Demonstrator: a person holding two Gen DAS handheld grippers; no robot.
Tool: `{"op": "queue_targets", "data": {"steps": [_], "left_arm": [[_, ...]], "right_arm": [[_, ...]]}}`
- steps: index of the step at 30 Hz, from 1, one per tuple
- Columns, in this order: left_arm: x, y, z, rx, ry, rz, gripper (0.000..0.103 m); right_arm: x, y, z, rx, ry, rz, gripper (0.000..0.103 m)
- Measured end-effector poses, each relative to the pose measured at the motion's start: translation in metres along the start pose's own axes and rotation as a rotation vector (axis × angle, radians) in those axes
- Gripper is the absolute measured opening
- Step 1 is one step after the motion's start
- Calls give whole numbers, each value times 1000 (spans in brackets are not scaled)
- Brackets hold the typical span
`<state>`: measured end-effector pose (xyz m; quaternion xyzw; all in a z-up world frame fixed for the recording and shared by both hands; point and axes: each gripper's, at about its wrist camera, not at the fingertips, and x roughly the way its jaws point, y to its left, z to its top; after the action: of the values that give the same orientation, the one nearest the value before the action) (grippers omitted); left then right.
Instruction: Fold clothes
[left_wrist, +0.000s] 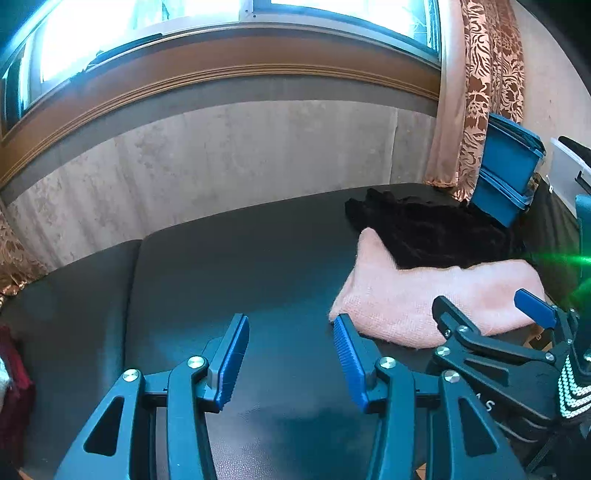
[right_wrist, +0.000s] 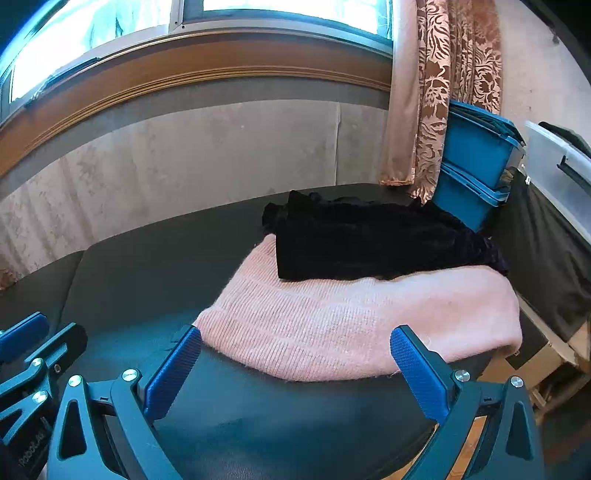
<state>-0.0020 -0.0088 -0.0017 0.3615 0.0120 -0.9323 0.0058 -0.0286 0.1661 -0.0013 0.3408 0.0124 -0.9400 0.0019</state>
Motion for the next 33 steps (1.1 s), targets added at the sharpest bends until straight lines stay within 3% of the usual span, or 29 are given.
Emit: {"op": "queue_targets", "data": {"steps": [3,16,30,33], "left_arm": [[-3,-5,-2,18,-19,3,49],[-10,-7,-19,10,24,5,49],[19,-7,-23,18,132,-13,49],[29,-3,-32,19,185,-69,49]], "right_arm": [[1,0,-3,-1,6,2,103],[7,-1,-12,-10,36,18,103],[21,-12,-26,-5,81,2,103],[27,-19,-28,3,88,18,103]]}}
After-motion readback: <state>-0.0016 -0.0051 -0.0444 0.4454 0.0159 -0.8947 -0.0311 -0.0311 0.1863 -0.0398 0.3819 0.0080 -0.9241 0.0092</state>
